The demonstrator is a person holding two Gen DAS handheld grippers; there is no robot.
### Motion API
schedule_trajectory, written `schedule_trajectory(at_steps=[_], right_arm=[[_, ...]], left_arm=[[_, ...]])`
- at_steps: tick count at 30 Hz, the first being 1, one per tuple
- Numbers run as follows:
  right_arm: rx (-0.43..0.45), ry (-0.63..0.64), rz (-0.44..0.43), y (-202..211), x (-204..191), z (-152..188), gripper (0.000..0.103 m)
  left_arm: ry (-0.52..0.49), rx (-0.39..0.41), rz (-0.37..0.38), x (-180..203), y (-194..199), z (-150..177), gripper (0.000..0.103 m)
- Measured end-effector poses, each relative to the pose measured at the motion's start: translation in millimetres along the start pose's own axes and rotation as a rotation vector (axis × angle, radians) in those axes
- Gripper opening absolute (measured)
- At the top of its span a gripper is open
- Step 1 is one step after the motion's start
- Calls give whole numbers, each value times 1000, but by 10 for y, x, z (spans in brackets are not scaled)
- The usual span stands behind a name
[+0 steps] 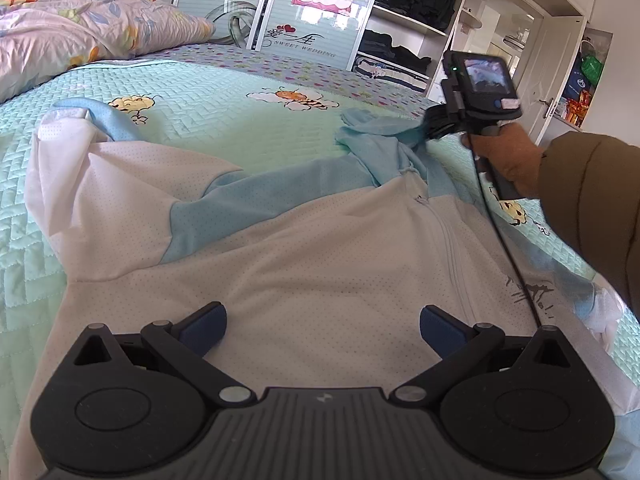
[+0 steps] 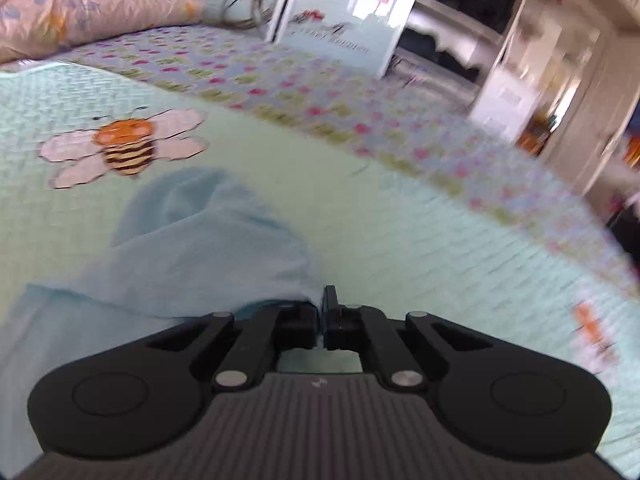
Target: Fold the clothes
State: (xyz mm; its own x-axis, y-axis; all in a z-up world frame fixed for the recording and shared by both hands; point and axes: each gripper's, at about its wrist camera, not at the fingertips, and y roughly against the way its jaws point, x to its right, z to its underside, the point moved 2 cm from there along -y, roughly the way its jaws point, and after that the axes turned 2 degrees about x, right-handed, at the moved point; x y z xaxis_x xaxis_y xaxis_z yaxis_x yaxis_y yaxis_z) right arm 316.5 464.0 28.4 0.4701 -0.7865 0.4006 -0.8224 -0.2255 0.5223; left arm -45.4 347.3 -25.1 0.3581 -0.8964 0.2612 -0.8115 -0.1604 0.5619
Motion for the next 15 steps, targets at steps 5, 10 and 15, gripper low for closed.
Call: schedule_trajectory(at_steps=[5,10,15], right_arm=[[-45,377,331,-53,172,72,7],[-183,-1,32,-123,542,156,60],[-223,-350,20,94,901,462,60]], left_arm=[[-2,0,-2,0,-8,0,102],[-1,1,-1,-8,-17,0,102],[7,3,7,-24,-10,-6,102]])
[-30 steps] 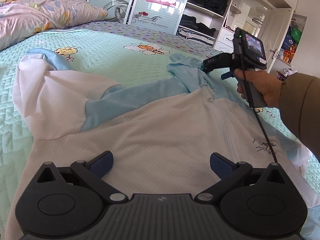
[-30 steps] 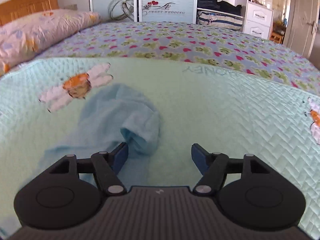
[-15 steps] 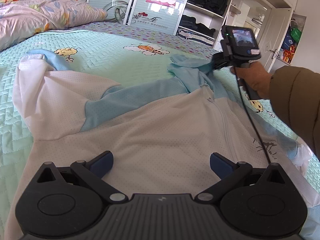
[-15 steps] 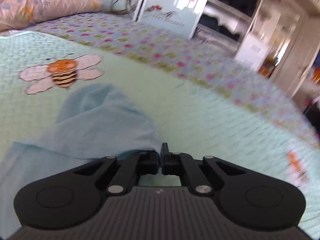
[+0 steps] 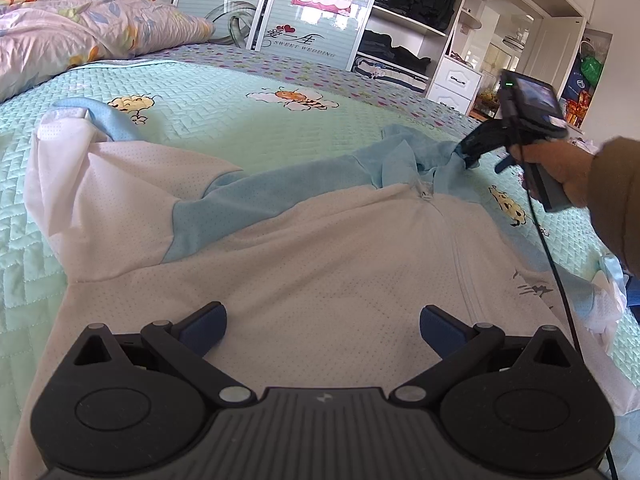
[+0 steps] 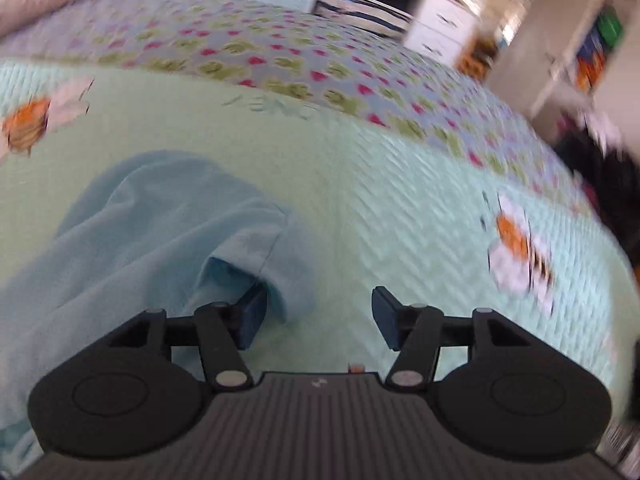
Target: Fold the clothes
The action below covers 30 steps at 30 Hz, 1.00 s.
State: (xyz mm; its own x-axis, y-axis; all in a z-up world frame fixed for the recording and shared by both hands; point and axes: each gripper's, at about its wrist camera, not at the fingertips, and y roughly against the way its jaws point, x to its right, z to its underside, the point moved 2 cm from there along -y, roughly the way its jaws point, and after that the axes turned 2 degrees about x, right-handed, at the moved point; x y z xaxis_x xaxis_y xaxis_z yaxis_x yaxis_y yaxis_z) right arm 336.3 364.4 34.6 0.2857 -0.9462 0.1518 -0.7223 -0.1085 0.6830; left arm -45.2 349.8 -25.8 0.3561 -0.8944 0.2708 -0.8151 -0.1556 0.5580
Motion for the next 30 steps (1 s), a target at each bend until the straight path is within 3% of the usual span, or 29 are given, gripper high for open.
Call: schedule_trajectory(at_steps=[3,5,8,12,14,17,19,22,25,27,28,30], right_arm=[[110,-368,-154,460,321,329,61],[175,-578,-330,751,445,660,64],[287,-761,-543,967,508,1194,71],[443,-795,-621,837,575,1689,72],[423,-867,-712,699,689,1724,72],[389,-873,-789,541,747,1666,72],[389,-876,-826,521,774,1622,72],[376,-907,-841,490,819,1592,72],[361,-960,-862,455,882,1598,71],[346,-989,-876,411,910,1591,71],[340,-1001,-881,389,917,1586,71],[337,-1014,-889,369,923,1577,71]], left_arm=[[6,4,3,-3,13,-8,102],[17,18,11,-7,50,-31,102],[44,51,30,-13,135,-94,100],[74,57,38,112,269,-378,98],[-8,74,24,310,235,-680,98],[-126,107,-25,619,-21,-1246,98],[-187,63,-31,799,-420,-1605,98],[-277,-54,-40,1046,-1172,-1945,83],[-386,-151,-110,1233,-1877,-2015,80],[-482,-191,-193,1308,-2255,-1966,68],[-517,-199,-220,1326,-2394,-1942,68],[-505,-218,-216,1290,-2592,-1929,63]])
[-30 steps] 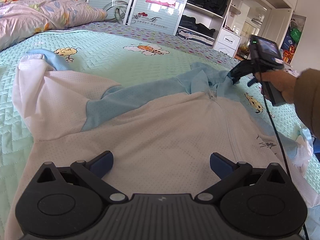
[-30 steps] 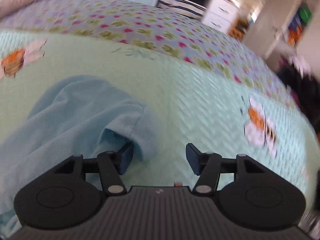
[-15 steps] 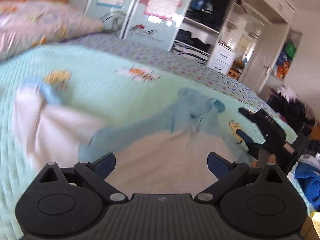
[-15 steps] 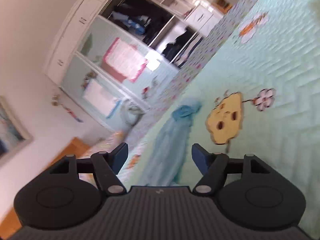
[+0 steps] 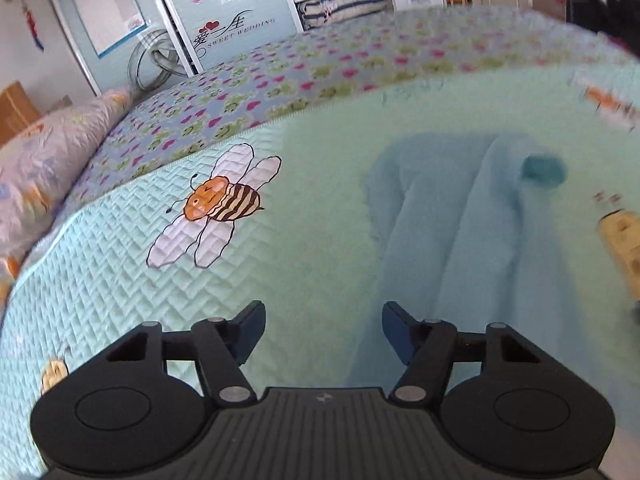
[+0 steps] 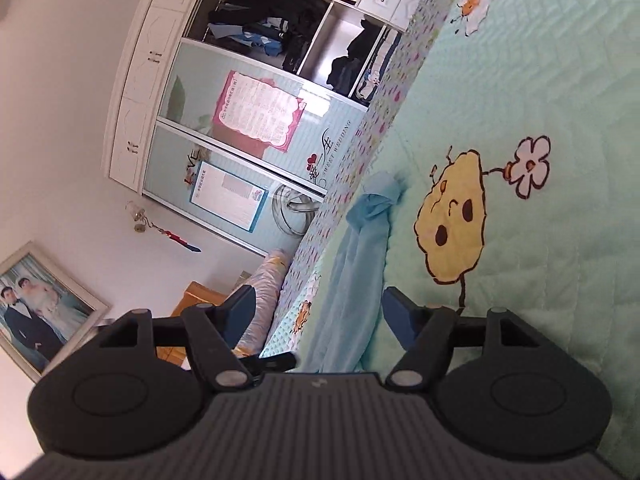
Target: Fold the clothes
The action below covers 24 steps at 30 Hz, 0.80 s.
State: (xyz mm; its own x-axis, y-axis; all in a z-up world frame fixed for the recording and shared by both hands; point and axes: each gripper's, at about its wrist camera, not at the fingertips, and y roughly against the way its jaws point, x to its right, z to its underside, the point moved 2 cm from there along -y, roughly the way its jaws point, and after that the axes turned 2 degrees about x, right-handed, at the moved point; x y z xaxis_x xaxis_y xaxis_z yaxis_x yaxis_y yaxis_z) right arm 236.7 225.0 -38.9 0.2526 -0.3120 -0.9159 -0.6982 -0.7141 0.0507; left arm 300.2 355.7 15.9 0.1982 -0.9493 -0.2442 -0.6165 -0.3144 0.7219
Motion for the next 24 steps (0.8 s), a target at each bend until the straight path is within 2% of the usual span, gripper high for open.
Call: schedule_trajectory(at_steps=[2,8,10,11,14,16,17,20,24], right_arm=[[-1,-8,-3,-24,6,-12,71],[-10,-14,1,-26,31,22,71],[-12,-16,-1,19,47,46,71],[-12,-16,0,26,48,52,71],[-13,-13,2,27,43,56,71],[-13,-12,2,34,43,60,71],[-13,-12,2,38,44,62,71],[-13,-8,3,31,40,64,71],[-12,-6,3,45,57,70,71]], left_arm=[[63,-15,76,-51,-117,-27,59],[249,-22,220,-276,-273,-63,67],[299,-7,294,-330,-239,-71,68],[311,-4,332,-328,-222,-75,70],[268,-24,354,-202,-245,-87,69],[220,-42,326,-109,-292,-62,57],[203,-43,312,-79,-309,-47,47],[220,-39,345,-100,-275,-35,2],[165,-6,267,-105,-153,-73,1]])
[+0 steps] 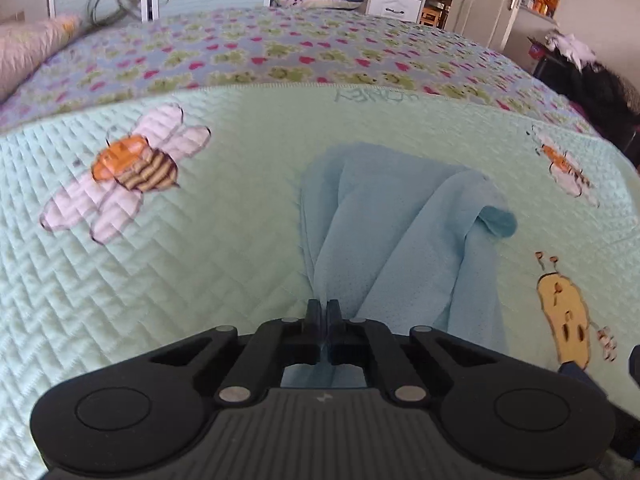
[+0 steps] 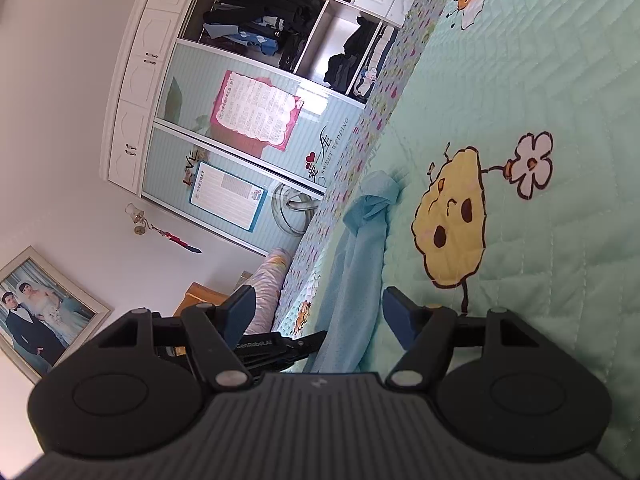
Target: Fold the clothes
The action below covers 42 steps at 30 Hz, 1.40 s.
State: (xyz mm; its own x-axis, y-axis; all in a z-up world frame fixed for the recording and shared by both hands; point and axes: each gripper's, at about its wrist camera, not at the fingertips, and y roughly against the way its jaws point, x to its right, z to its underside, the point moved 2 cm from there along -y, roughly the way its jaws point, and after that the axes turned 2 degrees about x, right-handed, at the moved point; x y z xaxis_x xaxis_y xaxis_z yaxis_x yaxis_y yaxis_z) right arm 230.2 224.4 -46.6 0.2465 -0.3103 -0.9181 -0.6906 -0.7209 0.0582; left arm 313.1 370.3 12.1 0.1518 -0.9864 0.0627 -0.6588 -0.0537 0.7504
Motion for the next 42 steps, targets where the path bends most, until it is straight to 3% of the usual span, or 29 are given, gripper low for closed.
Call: schedule_trajectory(at_steps=[3,7,15,17,19,21,26,32,34,35,36,37,42], right_arm=[[-2,8,4,-4,-7,1,72],[-7,23,11,-15,-21,10,72],[-15,36,17,-35,-28,11,72],[-14,35,17,-34,-29,3,72],[-13,34,17,-35,-31,0,72],[-12,33,16,-35,-32,-2,72],[-17,42,13,-36,-36,2,74],[-19,41,11,-37,-33,10,74],[-19,40,11,-41,-35,10,74],[-19,40,11,-44,-37,11,74],[-18,41,11,-48,-39,11,74],[-18,41,11,-48,-38,11,74],[-19,46,12,-40,-24,3,74]], left_arm=[[-51,37,-124,8,77,-63,0],[-77,104,-153,-34,241,-201,0],[-74,86,-408,-502,167,-265,0],[-10,70,-334,-642,174,-214,0],[45,94,-213,-671,218,-162,5],[25,115,-125,-551,202,-147,29],[-112,150,-95,-109,65,-167,46],[-162,121,-155,18,-135,-145,52],[-162,106,-143,-9,-177,-132,47],[-162,98,-135,-22,-199,-126,28],[-162,90,-124,-26,-216,-119,0],[-162,82,-112,-27,-232,-113,0],[-184,184,-244,-18,-95,-168,0]])
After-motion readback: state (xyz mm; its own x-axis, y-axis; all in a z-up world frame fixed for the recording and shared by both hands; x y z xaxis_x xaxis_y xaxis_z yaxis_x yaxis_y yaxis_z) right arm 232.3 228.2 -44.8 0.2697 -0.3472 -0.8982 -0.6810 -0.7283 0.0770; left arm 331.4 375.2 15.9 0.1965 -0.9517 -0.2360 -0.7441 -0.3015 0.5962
